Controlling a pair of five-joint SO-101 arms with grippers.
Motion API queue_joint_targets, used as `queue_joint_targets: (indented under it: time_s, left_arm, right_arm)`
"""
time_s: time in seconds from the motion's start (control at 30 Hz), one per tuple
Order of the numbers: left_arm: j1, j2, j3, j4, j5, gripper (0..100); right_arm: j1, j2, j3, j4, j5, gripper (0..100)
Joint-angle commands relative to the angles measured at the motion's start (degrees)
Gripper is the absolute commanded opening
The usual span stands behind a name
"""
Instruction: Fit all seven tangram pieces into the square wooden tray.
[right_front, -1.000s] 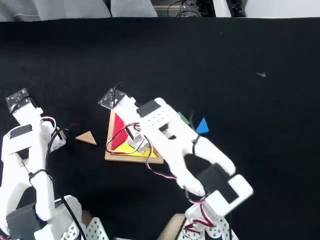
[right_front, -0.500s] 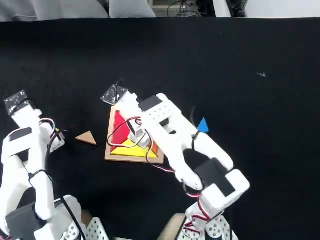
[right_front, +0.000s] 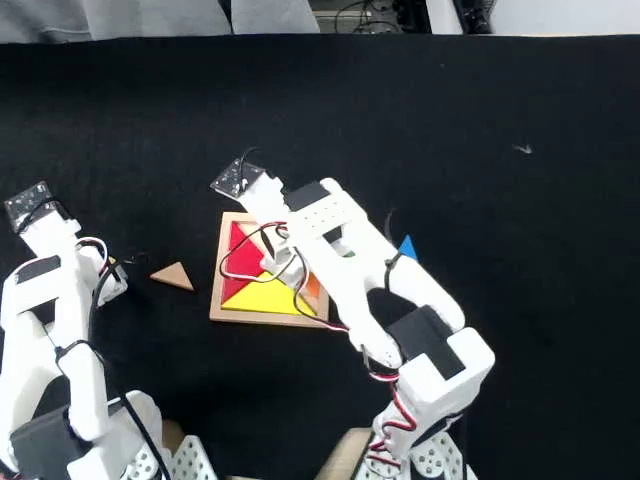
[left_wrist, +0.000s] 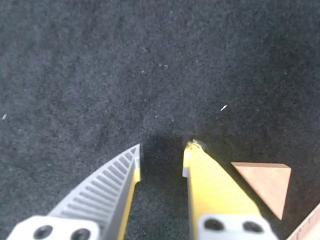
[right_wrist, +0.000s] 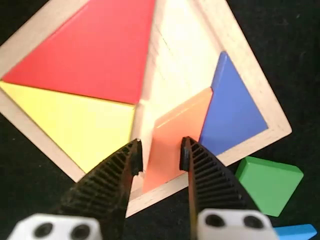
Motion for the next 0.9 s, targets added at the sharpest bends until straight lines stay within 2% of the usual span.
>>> queue_joint_targets:
  time_s: [0.0,0.27,0.57,0.87]
  left_arm:
    - [-0.4,-1.49,-0.4,-0.79,-0.35,15]
    - [-0.4,-1.49,-0.4,-0.79,-0.35,15]
    - [-0.4,-1.49,-0.4,-0.79,-0.35,15]
    - [-0.48,-1.49,-0.4,-0.79,-0.35,15]
  right_arm:
    - [0.79,-0.4,-0.57,-0.35,0.44,14.2]
    - [1.41,-8.66,0.22,1.23,0.44,14.2]
    - [2.64,0.04,-1.19,-0.79,1.67,14.2]
    - [-1.76,0.92,-1.98,1.14,1.58,14.2]
